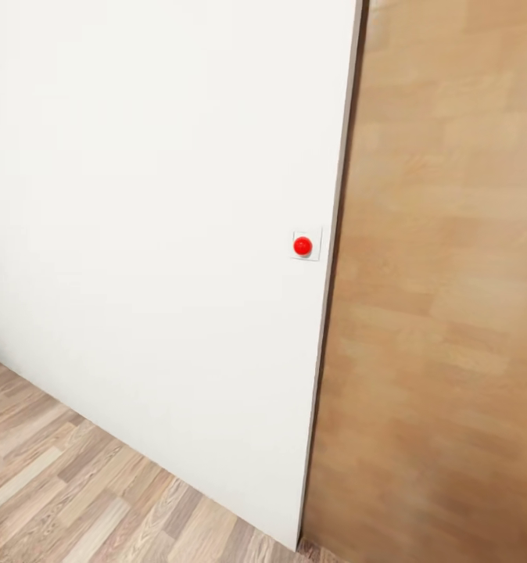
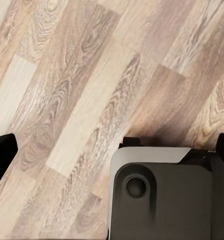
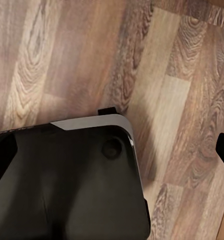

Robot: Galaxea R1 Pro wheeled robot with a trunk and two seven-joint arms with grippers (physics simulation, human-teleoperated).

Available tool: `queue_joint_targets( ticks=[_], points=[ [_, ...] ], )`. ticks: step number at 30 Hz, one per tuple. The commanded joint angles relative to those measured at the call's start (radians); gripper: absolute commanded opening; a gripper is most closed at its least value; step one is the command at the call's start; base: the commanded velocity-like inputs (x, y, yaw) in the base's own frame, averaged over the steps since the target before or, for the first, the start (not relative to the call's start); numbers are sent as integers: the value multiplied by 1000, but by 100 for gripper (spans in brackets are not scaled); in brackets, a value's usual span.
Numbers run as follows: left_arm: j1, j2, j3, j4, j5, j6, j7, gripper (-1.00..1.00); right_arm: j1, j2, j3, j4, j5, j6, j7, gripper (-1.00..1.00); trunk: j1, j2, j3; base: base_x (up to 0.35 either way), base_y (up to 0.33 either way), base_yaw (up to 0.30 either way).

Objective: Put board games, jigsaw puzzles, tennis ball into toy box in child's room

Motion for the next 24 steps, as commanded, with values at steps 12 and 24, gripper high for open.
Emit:
queue_joint_targets(
  ticks=[12, 24],
  points=[
    [-1, 0, 0, 2, 1, -7, 2, 100, 0, 0, 1, 1, -9, -4, 0, 100, 0, -1, 0, -117, 0, 293],
    [-1, 0, 2, 2, 1, -7, 2, 100, 0, 0, 1, 1, -9, -5, 0, 100, 0, -1, 0, -6, 0, 293]
  ],
)
